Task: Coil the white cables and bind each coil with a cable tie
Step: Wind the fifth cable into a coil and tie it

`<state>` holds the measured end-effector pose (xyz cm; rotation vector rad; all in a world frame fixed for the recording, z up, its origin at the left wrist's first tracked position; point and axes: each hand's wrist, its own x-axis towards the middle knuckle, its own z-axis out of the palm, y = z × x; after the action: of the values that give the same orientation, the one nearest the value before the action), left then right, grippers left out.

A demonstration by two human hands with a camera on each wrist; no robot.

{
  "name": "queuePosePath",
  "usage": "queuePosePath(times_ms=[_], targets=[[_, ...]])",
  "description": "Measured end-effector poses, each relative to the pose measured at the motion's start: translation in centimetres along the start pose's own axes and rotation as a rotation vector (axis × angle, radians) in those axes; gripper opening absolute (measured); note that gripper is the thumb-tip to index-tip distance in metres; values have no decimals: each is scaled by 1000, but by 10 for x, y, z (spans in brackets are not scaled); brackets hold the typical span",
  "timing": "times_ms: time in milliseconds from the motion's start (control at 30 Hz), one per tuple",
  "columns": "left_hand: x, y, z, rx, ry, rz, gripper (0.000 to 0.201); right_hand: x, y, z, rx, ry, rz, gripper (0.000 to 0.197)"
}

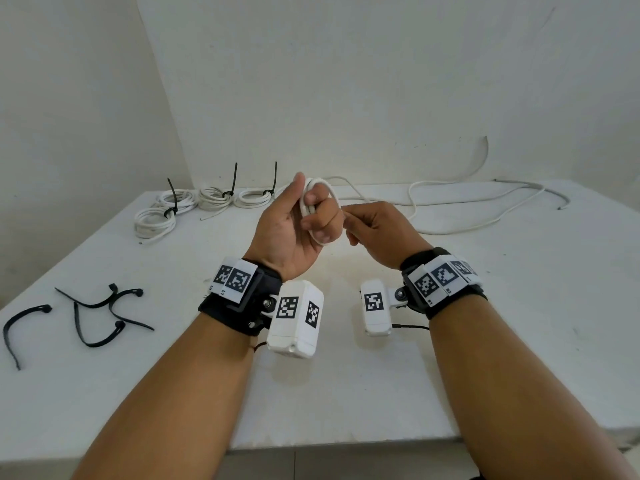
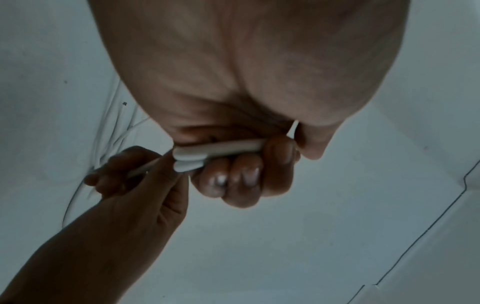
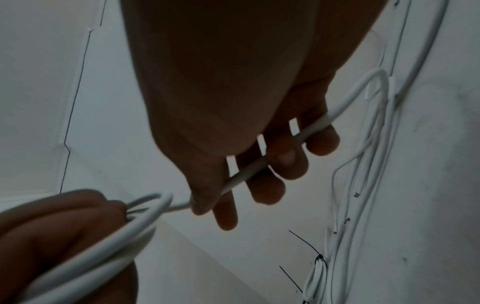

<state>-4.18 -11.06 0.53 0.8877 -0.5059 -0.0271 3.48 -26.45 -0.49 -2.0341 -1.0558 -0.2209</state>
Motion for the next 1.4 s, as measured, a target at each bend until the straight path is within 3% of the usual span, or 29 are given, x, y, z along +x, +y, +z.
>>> queuePosePath(times_ms=[167, 267, 400, 467, 600, 667, 1000, 1200, 1400], targets=[[3, 3, 3, -28, 55, 158, 35, 1, -2, 4, -34, -121, 82, 47], [6, 7, 0, 8, 254, 305, 37, -1, -7, 8, -101, -238, 112, 29], [9, 9, -12, 176, 510, 405, 36, -1, -17, 15, -152, -330, 94, 32], [10, 7, -15, 346, 553, 390, 37, -1, -20, 16, -170, -357, 71, 28], [6, 4, -15, 992, 591, 246, 46, -4, -24, 11, -148, -338, 38, 25], [5, 2, -16, 1112, 604, 184, 42, -5, -26, 7, -159, -300, -7, 23], [6, 1, -15, 1502, 444, -151, 39, -10, -30, -17, -112, -10, -215, 13], [2, 2, -4, 1347, 235, -284, 63, -7, -19, -23, -71, 176, -264, 9], [2, -7, -2, 883, 127, -278, 52, -6, -14, -23, 33, 240, -279, 5]])
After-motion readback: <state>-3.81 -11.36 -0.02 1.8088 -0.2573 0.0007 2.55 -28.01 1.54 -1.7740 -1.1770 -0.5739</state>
